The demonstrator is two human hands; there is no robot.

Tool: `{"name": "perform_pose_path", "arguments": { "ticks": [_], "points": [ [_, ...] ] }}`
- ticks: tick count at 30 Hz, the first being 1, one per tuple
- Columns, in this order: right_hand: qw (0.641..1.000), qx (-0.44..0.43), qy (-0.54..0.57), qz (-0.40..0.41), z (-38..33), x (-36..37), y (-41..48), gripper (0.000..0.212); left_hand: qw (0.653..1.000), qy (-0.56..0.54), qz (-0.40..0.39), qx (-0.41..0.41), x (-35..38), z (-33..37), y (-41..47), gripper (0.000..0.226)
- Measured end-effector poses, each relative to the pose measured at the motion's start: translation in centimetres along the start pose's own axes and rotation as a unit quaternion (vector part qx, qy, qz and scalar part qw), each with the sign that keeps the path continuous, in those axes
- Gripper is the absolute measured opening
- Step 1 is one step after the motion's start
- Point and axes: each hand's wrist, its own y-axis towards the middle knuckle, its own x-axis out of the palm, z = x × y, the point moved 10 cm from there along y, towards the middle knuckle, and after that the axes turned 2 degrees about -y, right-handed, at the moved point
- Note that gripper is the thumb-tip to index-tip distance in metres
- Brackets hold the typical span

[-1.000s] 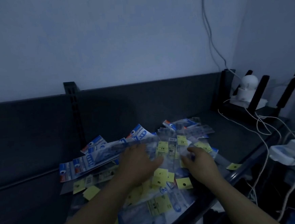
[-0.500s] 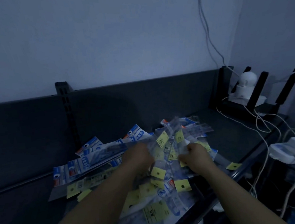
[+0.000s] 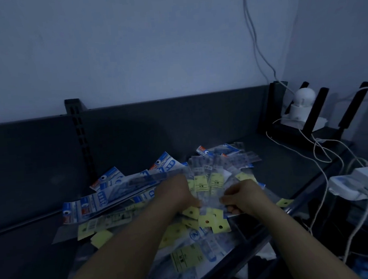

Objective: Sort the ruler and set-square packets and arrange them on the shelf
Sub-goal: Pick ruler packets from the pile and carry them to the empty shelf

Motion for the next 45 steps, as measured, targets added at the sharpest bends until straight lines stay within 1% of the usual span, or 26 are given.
{"name": "perform_pose_path", "arguments": {
  "ticks": [2,5,7,10,11,13,15,16,18,20,22,23,25,28,30,32,34,35,36,37,38,39,40,42,43,45],
  "points": [
    [1.000,-0.004,-0.018,-0.012,-0.1,0.2,-0.2,0.019,1.000,-0.016,0.003,-0.007,-0.2,-0.4,0.0,0.034],
    [0.996,-0.013,-0.088,-0.011,-0.7,0.6,-0.3,0.030,0.999,-0.010,0.029,0.013,-0.4,0.0,-0.5,0.032],
    [0.996,-0.008,-0.092,-0.016,-1.1,0.8,-0.3,0.029,0.999,-0.029,0.031,0.021,-0.1,0.6,-0.9,0.032],
    [0.997,0.043,0.034,-0.053,-0.9,1.2,-0.4,0.032,0.994,-0.104,0.016,0.003,-0.1,0.8,-0.9,0.026],
    [0.994,0.044,0.073,-0.061,-1.2,1.3,-0.3,0.034,0.993,-0.121,0.015,-0.004,-0.4,0.7,-0.9,0.024],
    [0.991,0.040,0.108,-0.066,-1.3,1.2,-0.1,0.033,0.985,-0.171,0.021,-0.028,-0.4,-0.3,-0.7,0.047],
    [0.989,0.046,0.117,-0.072,-1.3,1.7,-0.6,0.026,0.974,-0.220,0.031,-0.044,-0.2,-1.3,-0.4,0.057],
    [0.988,0.049,0.124,-0.073,-1.2,2.0,-0.7,0.025,0.969,-0.241,0.030,-0.052,0.0,-1.6,-0.4,0.054],
    [0.985,0.057,0.152,-0.059,-1.0,2.2,-0.6,0.028,0.959,-0.276,0.026,-0.055,0.4,-1.9,-0.3,0.031],
    [0.985,0.065,0.157,-0.042,-0.9,2.3,-0.6,0.011,0.945,-0.320,0.017,-0.067,1.0,-1.9,-0.3,0.015],
    [0.992,0.070,0.102,-0.036,-0.9,2.3,-0.6,0.023,0.937,-0.343,-0.010,-0.063,1.6,-1.3,-0.3,0.013],
    [0.994,0.069,0.077,-0.035,-1.0,2.4,-0.6,0.027,0.937,-0.344,-0.019,-0.059,1.8,-0.9,-0.3,0.017],
    [0.995,0.073,0.059,-0.035,-1.2,2.4,-0.6,0.026,0.936,-0.345,-0.029,-0.055,2.2,-0.4,-0.2,0.019],
    [0.995,0.078,0.039,-0.051,-1.5,2.6,-0.6,0.022,0.945,-0.324,-0.017,-0.040,1.7,-0.1,-0.3,0.004],
    [0.993,0.076,0.069,-0.057,-1.7,2.7,-0.5,0.016,0.961,-0.275,0.013,-0.013,0.5,-0.3,-0.3,0.008],
    [0.988,0.064,0.133,-0.042,-1.8,2.4,-0.4,0.008,0.979,-0.195,0.058,0.011,-1.2,-1.0,-0.5,0.009],
    [0.983,0.062,0.169,-0.036,-1.7,2.2,-0.3,0.010,0.984,-0.123,0.125,0.034,-3.4,-2.2,-0.6,0.012],
    [0.982,0.065,0.171,-0.038,-1.6,2.3,-0.3,0.005,0.983,-0.101,0.148,0.032,-4.3,-3.1,-0.8,0.011],
    [0.982,0.070,0.170,-0.041,-1.6,2.4,-0.3,0.007,0.983,-0.080,0.160,0.028,-5.1,-4.0,-1.0,0.008],
    [0.984,0.071,0.161,-0.040,-1.6,2.5,-0.1,0.017,0.985,-0.064,0.158,0.014,-5.3,-5.1,-1.0,0.016],
    [0.987,0.067,0.140,-0.035,-1.8,2.5,0.2,0.027,0.989,-0.055,0.141,-0.001,-5.1,-6.3,-0.8,0.026],
    [0.994,0.057,0.091,-0.026,-2.2,2.5,0.4,0.034,0.991,-0.065,0.119,-0.011,-4.6,-7.4,-0.4,0.031],
    [0.999,0.042,0.021,-0.012,-2.7,2.6,0.6,0.041,0.991,-0.087,0.099,-0.014,-4.0,-8.4,0.0,0.036],
    [0.993,0.021,-0.112,0.024,-3.3,2.7,0.8,0.050,0.990,-0.113,0.085,-0.009,-3.2,-9.5,0.8,0.043],
    [0.989,0.017,-0.140,0.036,-3.3,2.8,0.8,0.049,0.991,-0.101,0.086,-0.008,-3.1,-10.0,1.2,0.046],
    [0.991,0.024,-0.129,0.033,-2.7,3.2,1.3,0.043,0.994,-0.035,0.099,-0.011,-3.5,-10.8,2.2,0.052]
  ]
}}
